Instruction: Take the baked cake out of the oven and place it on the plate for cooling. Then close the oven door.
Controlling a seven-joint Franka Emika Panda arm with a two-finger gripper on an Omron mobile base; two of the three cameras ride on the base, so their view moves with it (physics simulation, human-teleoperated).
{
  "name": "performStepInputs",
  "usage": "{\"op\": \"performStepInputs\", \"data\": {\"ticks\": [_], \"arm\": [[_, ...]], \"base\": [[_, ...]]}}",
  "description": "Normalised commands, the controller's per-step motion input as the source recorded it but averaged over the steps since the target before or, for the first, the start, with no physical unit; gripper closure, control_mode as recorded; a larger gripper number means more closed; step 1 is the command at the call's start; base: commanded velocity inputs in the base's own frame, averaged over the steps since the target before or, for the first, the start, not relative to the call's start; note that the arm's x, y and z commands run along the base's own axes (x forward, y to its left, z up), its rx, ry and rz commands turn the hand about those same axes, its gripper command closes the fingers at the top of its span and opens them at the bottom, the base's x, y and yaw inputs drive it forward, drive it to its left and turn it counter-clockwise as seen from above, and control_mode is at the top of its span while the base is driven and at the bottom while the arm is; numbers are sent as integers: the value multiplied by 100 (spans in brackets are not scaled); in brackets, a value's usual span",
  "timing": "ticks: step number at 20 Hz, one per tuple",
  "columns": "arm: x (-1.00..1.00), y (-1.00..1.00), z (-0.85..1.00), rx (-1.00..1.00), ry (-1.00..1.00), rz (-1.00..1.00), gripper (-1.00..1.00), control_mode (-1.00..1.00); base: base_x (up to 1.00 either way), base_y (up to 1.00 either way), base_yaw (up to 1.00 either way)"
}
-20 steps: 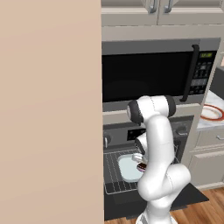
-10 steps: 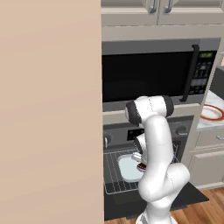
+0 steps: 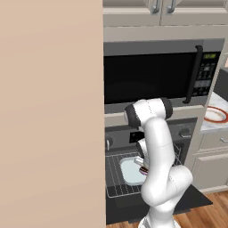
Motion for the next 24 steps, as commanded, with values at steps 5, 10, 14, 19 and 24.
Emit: {"op": "performStepInputs", "data": {"ticks": [5,10,14,19,24], "arm": [[1,1,0,0,0,-2,-100,-100],[0,11,0,0,0,-2,-100,-100],[7,19,0,0,0,-1,-100,-100],[13,7,0,0,0,-1,-100,-100],[4,0,-4,0,0,-2,-100,-100]], "base": [[0,0,0],[0,0,0],[0,0,0],[0,0,0],[0,0,0]]}}
